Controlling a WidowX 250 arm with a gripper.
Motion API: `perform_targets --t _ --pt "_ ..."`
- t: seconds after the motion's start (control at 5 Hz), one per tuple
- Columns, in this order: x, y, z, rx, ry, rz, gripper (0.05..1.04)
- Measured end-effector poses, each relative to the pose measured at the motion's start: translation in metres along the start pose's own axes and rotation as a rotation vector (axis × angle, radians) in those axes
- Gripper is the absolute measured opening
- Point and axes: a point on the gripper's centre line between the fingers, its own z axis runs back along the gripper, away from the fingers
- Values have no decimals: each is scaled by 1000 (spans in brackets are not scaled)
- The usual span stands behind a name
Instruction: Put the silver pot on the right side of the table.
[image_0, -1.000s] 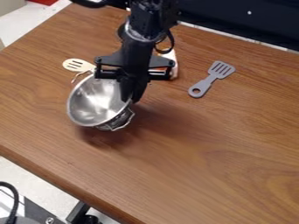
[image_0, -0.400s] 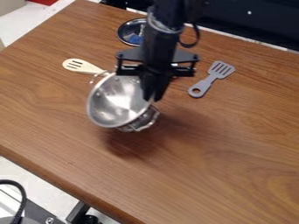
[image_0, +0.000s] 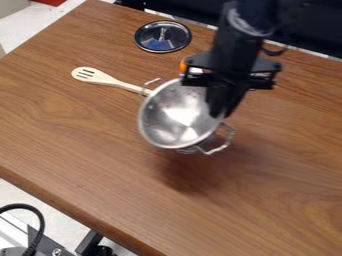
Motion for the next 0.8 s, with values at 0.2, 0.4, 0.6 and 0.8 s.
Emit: perform_targets --t 0.2,0.4,0.6,0.8 --pt "-4 -20 2 -10 13 -2 62" --pt "3 -41 -6 23 -27 34 62" --pt "9 -58 -12 27 -63 56 62" --pt "13 -65 -14 40 -66 59 62"
